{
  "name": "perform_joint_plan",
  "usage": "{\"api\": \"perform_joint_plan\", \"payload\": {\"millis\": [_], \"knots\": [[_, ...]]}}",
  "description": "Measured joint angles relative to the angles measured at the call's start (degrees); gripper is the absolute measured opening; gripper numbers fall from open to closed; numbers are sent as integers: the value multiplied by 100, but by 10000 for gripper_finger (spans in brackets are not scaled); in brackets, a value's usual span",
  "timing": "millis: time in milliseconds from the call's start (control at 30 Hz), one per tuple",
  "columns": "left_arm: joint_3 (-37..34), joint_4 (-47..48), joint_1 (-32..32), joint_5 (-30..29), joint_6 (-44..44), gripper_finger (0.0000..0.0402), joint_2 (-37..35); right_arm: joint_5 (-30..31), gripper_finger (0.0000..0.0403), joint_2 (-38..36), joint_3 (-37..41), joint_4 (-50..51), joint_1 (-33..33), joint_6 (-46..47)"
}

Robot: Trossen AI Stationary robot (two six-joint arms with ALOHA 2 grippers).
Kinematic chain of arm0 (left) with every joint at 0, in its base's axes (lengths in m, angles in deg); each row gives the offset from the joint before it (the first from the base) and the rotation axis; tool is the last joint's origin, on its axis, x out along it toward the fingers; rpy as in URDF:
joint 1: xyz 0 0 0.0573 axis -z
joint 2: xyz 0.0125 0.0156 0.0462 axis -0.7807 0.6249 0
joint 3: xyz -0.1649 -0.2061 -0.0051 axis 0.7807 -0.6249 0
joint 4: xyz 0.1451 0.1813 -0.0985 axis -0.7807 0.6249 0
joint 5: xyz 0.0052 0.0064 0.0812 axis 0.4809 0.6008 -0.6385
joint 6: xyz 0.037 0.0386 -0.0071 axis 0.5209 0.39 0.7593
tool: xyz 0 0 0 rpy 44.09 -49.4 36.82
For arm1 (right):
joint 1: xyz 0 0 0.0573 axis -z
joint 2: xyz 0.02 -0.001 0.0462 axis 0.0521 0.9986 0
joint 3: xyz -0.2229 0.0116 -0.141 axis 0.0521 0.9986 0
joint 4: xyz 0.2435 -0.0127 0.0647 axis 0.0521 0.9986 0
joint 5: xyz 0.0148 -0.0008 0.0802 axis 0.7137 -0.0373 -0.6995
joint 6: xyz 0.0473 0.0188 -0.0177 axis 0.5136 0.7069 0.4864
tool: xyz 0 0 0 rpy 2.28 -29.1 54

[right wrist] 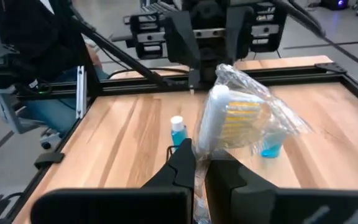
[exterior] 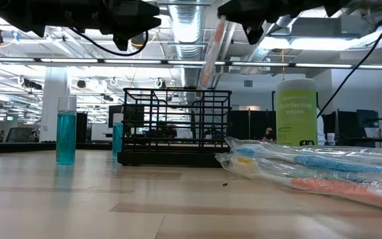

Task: Pick & Place toothbrushing station
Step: Put the orange toothbrush into the mesh

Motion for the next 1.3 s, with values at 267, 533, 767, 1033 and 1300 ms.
{"api": "perform_joint_plan", "payload": {"millis": [267,533,767,1033,1300], "knots": [[-1,0,-1,22,-1,127,0,115,5,0,0,239,-4,31],[-1,0,-1,20,-3,127,0,200,5,0,0,393,0,46],[-1,0,-1,15,-1,127,0,306,5,56,0,522,15,133],[-1,0,-1,-7,-1,127,0,304,9,526,7,250,16,145],[-1,0,-1,-4,-2,127,2,273,44,935,4,94,39,128]]}}
